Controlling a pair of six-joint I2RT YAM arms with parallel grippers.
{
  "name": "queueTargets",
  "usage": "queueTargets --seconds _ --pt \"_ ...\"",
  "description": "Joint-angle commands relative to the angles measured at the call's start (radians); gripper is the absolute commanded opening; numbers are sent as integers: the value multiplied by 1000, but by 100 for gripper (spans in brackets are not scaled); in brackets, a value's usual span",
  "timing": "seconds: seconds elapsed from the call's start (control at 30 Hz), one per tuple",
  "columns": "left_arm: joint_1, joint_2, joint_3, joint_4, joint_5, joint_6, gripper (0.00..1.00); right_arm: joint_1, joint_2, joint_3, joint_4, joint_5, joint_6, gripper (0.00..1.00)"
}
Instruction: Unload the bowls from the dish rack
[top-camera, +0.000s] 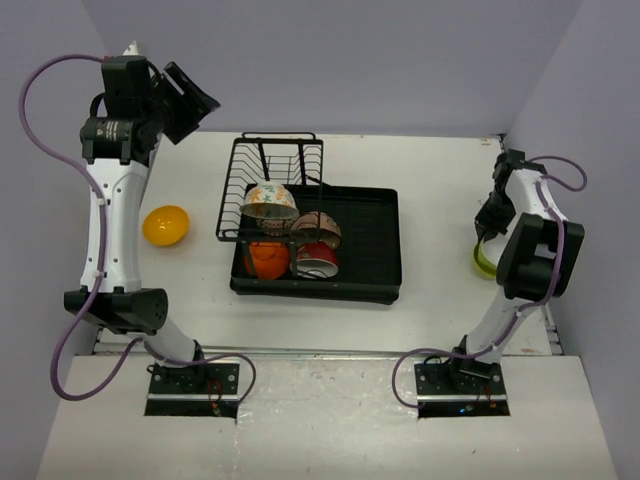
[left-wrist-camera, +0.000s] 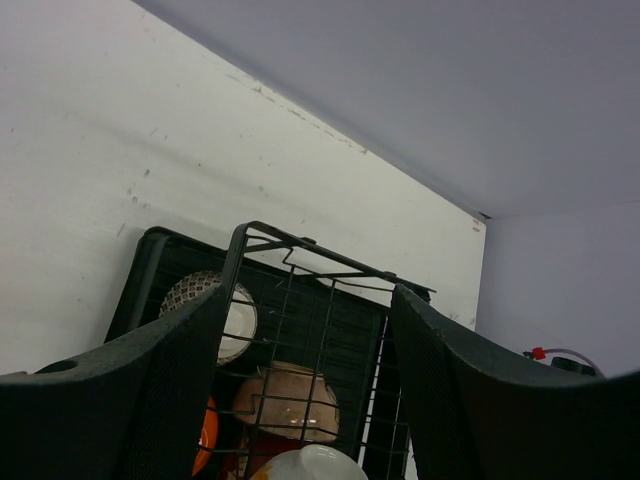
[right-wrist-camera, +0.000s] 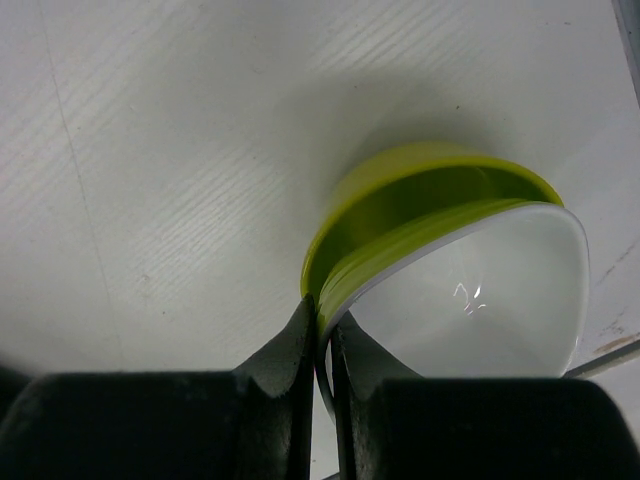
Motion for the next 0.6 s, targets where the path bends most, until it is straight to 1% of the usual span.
queueTargets --seconds 0.0,0.2,0.23,0.27,0.3,0.37,0.4,0.47,0.53,0.57 --pt "-7 -52 -24 20 34 18 68 2 16 22 30 8 -13 0" --pt "-15 -86 -44 -19 29 44 67 2 65 53 25 26 -5 0" --pt "-15 -95 -44 -27 26 47 67 2 68 51 23 26 -2 2" --pt "-16 -102 -47 -41 17 58 67 2 67 47 25 39 2 4" --pt "-16 -108 -50 -47 12 61 67 3 62 42 30 39 1 9" --pt "-16 -128 -68 -64 3 69 67 3 49 25 40 49 -1 15" --pt "-16 -147 -77 -64 0 69 67 5 47 22 42 51 -2 19" --pt "-18 -166 -105 -67 -9 75 67 8 29 20 48 57 -1 22" --pt "-18 -189 -120 -67 -14 83 67 14 15 27 43 49 1 29" --pt "-19 -192 -123 -76 -20 95 67 17 7 31 42 48 2 35"
